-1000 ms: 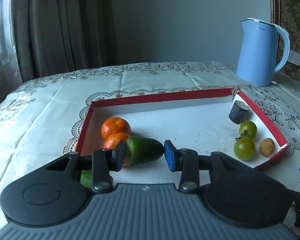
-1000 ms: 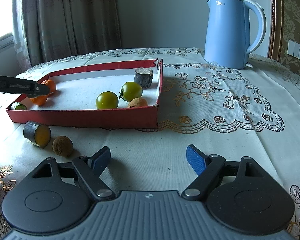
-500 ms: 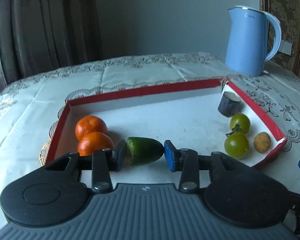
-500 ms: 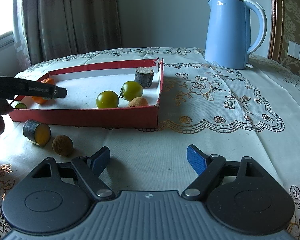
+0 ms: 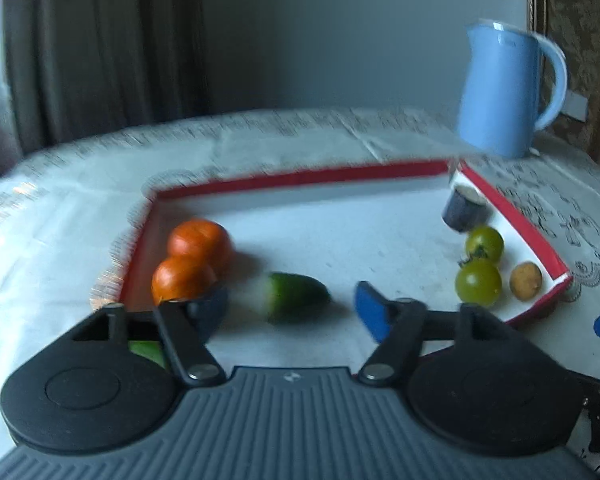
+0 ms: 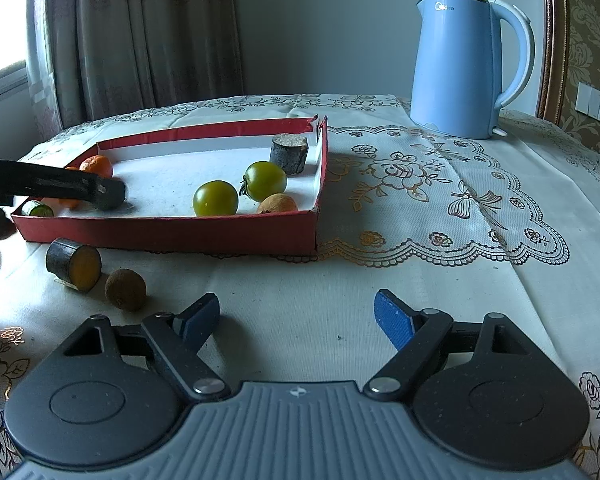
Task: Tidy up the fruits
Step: 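Withdraw the left gripper from the tray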
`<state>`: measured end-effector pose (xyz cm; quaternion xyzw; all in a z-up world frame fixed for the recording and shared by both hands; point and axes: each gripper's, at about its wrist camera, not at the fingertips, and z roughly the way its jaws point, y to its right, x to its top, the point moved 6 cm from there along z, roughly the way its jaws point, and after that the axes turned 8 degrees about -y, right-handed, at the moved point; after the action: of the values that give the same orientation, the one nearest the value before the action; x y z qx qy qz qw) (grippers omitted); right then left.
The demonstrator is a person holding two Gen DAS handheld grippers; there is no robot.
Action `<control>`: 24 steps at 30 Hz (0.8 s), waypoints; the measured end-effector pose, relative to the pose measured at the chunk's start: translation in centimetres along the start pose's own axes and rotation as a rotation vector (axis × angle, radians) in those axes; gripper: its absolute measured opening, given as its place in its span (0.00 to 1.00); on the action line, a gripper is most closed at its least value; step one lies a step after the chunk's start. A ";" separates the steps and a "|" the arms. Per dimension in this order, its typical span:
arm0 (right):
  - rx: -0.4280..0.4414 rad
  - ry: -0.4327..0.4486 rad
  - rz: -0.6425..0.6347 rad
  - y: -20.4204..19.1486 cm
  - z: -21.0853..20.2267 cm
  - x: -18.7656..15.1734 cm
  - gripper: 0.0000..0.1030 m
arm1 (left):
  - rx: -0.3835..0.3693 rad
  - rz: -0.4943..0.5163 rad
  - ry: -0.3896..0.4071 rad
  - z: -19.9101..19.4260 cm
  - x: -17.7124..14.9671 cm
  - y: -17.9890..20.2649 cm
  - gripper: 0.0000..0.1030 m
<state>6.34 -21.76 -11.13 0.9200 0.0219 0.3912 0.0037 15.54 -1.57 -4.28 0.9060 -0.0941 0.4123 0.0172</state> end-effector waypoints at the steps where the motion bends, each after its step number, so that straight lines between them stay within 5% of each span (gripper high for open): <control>1: 0.000 0.000 0.000 0.0 0.0 0.0 0.82 | 0.025 0.001 0.031 -0.9 -0.1 -0.3 0.78; 7: -0.001 0.000 0.000 0.0 0.0 0.0 0.82 | 0.064 -0.033 0.133 -6.0 -2.5 -2.0 0.86; 14: -0.033 0.039 -0.005 -0.3 -0.8 0.0 0.83 | 0.070 -0.098 0.045 -6.4 -6.7 -4.2 0.86; 18: 0.079 0.055 -0.032 -2.5 -2.7 -0.2 0.83 | 0.049 -0.194 -0.011 -5.4 -7.4 -6.0 0.86; 24: 0.097 0.086 -0.150 -6.9 -3.5 0.0 0.82 | 0.036 -0.235 -0.055 -4.7 -8.0 -7.0 0.86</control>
<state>3.51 -14.94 -8.87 0.8972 0.1100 0.4276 -0.0124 8.18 7.11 -6.89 0.9219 0.0198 0.3842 0.0464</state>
